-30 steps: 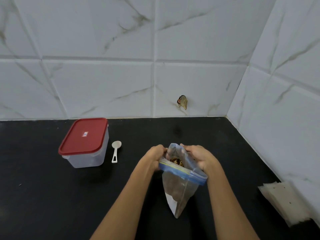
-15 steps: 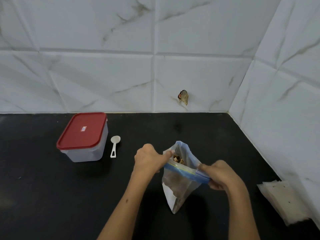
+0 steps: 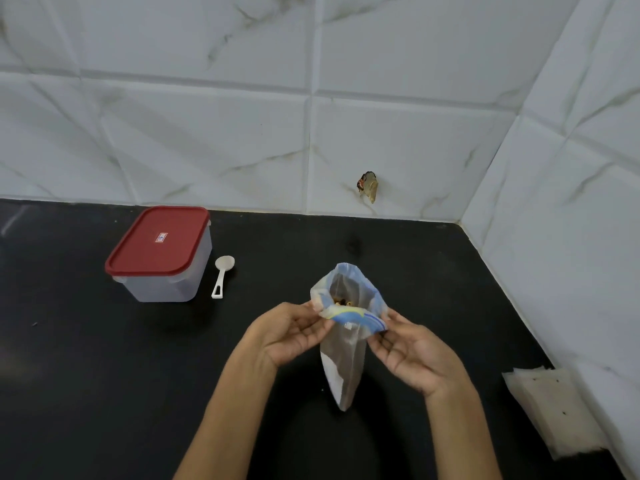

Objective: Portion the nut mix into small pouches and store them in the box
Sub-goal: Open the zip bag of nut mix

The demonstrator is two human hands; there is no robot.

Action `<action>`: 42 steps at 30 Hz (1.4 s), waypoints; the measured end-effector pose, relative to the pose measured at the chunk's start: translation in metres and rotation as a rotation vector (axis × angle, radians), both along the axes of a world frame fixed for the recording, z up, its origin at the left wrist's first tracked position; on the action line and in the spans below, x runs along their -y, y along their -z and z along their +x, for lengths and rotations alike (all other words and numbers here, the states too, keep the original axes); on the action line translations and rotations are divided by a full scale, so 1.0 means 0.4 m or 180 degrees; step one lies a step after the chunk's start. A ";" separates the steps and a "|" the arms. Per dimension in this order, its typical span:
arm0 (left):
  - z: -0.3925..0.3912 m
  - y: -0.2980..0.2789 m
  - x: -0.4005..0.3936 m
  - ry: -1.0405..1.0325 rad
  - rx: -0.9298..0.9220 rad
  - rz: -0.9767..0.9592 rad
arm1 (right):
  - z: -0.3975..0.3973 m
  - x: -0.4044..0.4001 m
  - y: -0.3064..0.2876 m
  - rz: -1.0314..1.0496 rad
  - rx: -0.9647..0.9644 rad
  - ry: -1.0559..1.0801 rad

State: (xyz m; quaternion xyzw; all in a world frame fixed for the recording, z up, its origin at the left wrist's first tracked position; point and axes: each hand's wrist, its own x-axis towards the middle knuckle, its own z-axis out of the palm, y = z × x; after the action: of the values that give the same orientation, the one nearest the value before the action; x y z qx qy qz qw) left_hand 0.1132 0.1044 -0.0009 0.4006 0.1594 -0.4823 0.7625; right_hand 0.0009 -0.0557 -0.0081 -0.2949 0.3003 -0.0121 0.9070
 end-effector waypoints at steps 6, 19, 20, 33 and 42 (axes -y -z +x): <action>0.008 0.013 0.018 -0.0362 -0.0297 -0.0032 | 0.025 0.012 0.004 0.0242 0.0113 0.0106; -0.067 0.023 -0.004 0.0400 0.0520 0.0699 | -0.011 -0.118 0.013 -0.1324 -0.0943 0.0463; -0.072 0.024 -0.002 0.0448 0.0492 0.0674 | -0.015 -0.125 0.015 -0.1374 -0.0965 0.0476; -0.067 0.057 -0.038 0.0393 -0.0449 -0.0060 | -0.041 -0.127 0.037 0.0263 -0.0172 0.0809; -0.085 0.107 -0.017 -0.0069 -0.0233 0.0210 | -0.018 -0.174 0.077 0.0278 -0.0583 0.1185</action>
State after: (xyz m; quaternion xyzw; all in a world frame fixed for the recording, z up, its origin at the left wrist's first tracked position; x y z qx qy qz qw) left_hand 0.0790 0.1114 -0.0437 0.4059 0.2073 -0.4827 0.7478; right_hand -0.0062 0.0141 -0.0388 -0.1946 0.4310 -0.1396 0.8700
